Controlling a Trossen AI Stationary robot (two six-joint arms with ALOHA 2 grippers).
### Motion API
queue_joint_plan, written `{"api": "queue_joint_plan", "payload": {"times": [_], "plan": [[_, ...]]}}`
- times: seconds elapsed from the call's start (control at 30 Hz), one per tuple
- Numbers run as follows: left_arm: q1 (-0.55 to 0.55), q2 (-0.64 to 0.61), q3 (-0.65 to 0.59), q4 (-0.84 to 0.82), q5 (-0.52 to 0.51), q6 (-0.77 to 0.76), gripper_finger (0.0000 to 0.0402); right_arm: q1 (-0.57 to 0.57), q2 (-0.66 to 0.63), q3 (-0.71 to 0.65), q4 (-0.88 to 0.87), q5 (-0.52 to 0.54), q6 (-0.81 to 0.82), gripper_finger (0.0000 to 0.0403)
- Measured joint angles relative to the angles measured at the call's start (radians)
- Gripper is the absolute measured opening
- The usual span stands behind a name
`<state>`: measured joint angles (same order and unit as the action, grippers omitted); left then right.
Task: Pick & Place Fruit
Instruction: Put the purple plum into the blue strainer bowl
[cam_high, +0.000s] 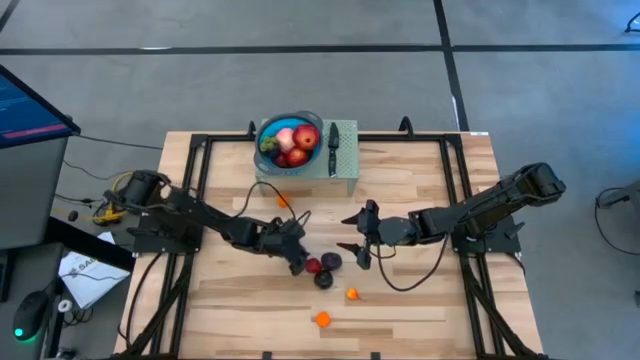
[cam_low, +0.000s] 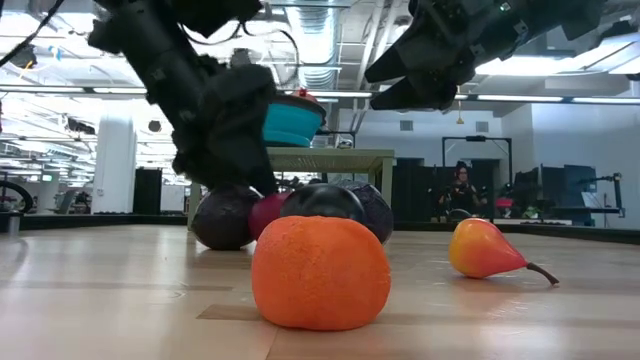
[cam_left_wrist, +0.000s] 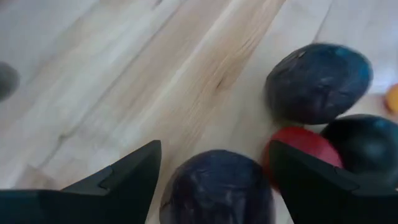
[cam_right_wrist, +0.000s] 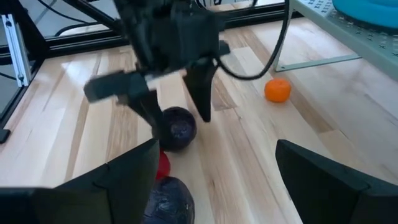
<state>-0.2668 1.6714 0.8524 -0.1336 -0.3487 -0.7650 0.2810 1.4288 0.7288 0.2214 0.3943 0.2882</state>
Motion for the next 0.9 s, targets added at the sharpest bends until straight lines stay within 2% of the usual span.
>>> {"api": "queue_joint_plan", "payload": {"times": [0.13, 0.27, 0.37, 0.63, 0.9], "plan": [[-0.005, -0.108, -0.028, -0.019, -0.001, 0.038, 0.0289, 0.0, 0.0, -0.001, 0.0, 0.0, 0.0, 0.0315], [-0.026, -0.195, -0.085, -0.013, 0.009, 0.169, 0.0289, 0.0, 0.0, -0.001, 0.001, 0.0, 0.0, 0.0315], [-0.049, -0.215, -0.143, 0.043, 0.019, 0.254, 0.029, 0.0, 0.0, -0.001, 0.004, 0.0, 0.0, 0.0315], [-0.073, -0.157, -0.258, 0.333, 0.025, 0.393, 0.0312, -0.001, 0.0, -0.001, 0.005, 0.0, 0.0, 0.0315], [-0.072, -0.042, -0.259, 0.361, -0.016, 0.395, 0.0325, -0.002, 0.0, -0.001, 0.007, 0.0, 0.0, 0.0315]]}}
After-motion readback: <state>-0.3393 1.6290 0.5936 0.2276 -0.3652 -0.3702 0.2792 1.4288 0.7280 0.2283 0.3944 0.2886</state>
